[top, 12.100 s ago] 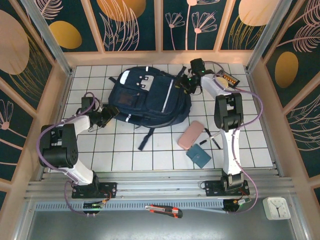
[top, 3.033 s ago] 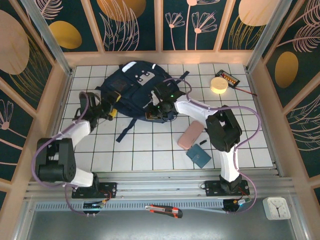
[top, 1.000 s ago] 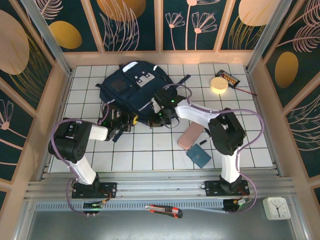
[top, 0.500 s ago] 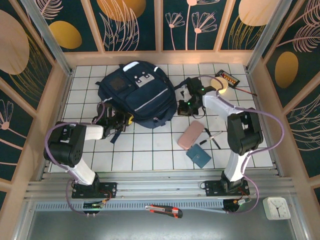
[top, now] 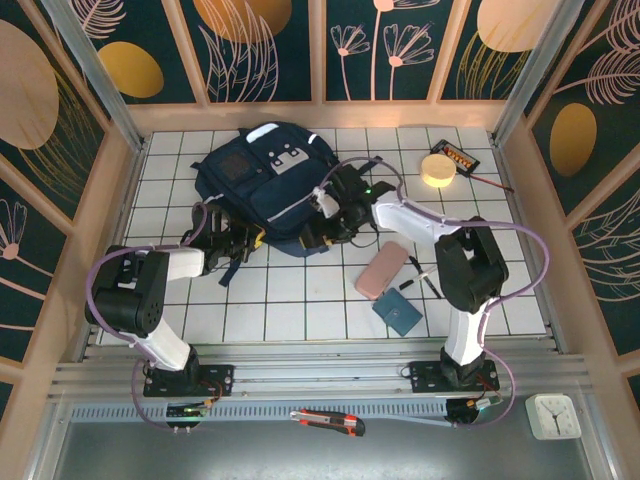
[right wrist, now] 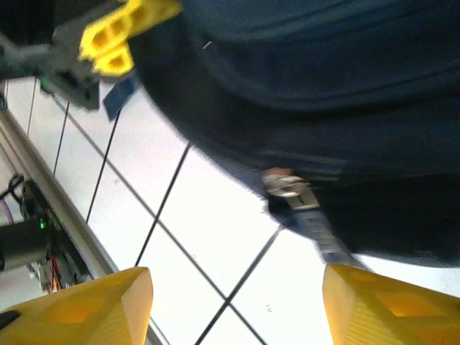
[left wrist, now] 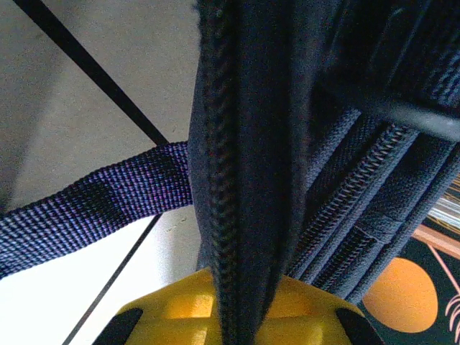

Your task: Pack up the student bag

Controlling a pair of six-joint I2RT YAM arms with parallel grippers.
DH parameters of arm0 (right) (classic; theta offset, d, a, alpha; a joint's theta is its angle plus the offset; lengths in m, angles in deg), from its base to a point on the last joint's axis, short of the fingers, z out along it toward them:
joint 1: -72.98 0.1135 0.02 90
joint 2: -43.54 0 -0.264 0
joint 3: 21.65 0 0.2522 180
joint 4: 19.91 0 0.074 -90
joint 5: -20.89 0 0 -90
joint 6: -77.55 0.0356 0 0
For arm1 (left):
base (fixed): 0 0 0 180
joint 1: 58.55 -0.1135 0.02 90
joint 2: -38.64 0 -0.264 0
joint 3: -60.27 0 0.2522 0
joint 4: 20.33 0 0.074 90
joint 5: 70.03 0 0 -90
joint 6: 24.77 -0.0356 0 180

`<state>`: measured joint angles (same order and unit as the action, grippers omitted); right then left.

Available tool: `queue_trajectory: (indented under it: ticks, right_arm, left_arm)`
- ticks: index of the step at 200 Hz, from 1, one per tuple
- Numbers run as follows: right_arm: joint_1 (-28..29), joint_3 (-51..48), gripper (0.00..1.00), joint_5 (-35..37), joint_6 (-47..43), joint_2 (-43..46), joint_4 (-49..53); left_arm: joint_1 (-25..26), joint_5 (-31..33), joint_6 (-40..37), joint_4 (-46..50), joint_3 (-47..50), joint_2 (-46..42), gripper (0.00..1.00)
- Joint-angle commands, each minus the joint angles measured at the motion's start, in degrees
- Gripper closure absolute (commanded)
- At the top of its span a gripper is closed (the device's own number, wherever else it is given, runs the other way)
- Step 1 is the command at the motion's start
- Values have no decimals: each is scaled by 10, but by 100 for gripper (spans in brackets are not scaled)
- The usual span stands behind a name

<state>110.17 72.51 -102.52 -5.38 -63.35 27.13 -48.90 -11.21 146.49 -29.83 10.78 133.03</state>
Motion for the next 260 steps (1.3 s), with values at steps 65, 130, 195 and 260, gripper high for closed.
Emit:
queue_trajectory:
  ticks: [65,130,195,260]
  right_arm:
    - [8,44,30,93,-64,-36,35]
    - [22,73,32,126,-76,-75,36]
    - [31,84,54,168,-78,-100,29]
    - [30,54,88,193,-86,-93,21]
  left_arm:
    - [-10,-17,-9,-7,-16,-8,100]
    - [-12,-24,-7,-10,-18,-3,100]
    - [-12,-27,-10,0,-26,-1,100]
    - [-12,-24,-14,8,-35,4,100]
